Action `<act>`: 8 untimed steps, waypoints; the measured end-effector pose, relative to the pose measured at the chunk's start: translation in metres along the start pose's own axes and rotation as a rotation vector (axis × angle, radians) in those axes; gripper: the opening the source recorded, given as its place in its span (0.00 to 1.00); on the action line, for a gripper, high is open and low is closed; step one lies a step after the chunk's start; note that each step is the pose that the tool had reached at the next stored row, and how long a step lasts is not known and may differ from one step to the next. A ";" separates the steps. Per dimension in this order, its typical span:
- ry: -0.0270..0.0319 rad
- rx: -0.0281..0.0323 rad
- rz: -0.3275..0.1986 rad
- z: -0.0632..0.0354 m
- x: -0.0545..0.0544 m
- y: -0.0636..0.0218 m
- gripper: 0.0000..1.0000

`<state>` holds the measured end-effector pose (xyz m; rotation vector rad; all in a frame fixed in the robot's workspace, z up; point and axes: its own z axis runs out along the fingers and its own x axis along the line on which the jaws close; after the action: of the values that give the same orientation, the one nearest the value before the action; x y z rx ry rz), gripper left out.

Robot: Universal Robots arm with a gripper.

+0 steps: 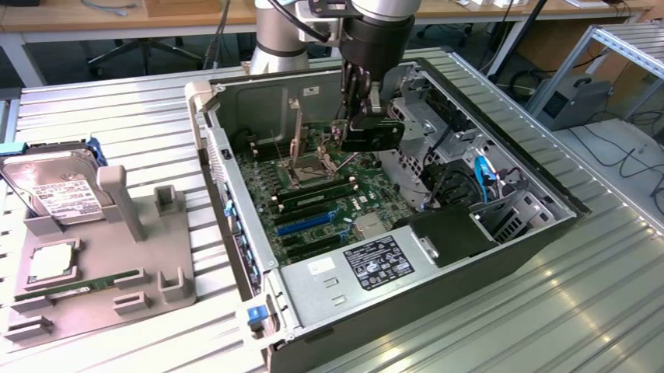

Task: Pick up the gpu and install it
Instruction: 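Insert the gpu into the slot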

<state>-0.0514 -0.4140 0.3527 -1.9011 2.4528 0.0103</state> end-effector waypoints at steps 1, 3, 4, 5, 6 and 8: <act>0.0000 0.0000 -0.002 0.0000 0.000 0.0000 0.28; -0.0001 -0.0002 -0.007 0.0000 0.000 0.0000 0.28; -0.0001 -0.0003 -0.009 0.0000 0.000 0.0000 0.28; -0.0001 -0.0003 -0.011 0.0001 0.000 0.0000 0.28; -0.0001 -0.0004 -0.012 0.0001 0.000 0.0000 0.28; -0.0002 -0.0005 -0.016 0.0001 0.000 0.0000 0.28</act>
<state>-0.0514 -0.4140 0.3526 -1.9206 2.4378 0.0106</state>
